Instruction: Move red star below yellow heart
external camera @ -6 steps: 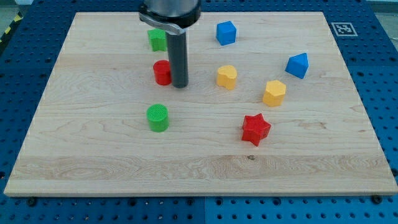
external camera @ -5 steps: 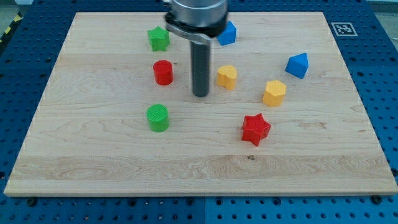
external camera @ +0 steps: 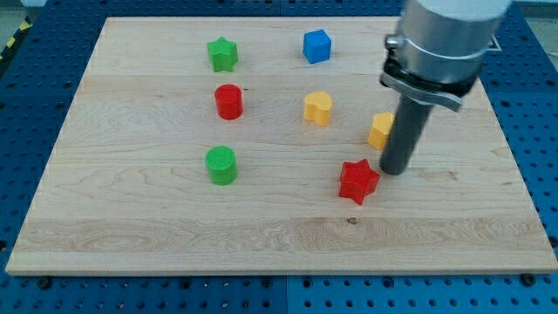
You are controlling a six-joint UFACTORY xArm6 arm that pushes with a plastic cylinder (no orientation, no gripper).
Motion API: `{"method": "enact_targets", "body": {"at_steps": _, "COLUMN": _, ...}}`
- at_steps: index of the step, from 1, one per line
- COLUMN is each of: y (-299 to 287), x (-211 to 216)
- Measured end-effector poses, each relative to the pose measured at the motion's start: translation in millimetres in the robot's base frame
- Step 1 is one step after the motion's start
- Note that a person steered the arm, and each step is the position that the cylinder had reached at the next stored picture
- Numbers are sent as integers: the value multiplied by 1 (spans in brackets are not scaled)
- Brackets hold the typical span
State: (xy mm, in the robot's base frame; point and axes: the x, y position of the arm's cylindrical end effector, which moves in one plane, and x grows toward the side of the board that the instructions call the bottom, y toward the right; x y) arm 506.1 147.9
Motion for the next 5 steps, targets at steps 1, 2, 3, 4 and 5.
{"method": "enact_targets", "body": {"at_steps": 1, "y": 18, "x": 26}}
{"method": "enact_targets", "body": {"at_steps": 2, "y": 20, "x": 42}}
{"method": "enact_targets", "body": {"at_steps": 3, "y": 0, "x": 43}}
{"method": "enact_targets", "body": {"at_steps": 4, "y": -41, "x": 43}}
{"method": "enact_targets", "body": {"at_steps": 5, "y": -56, "x": 37}}
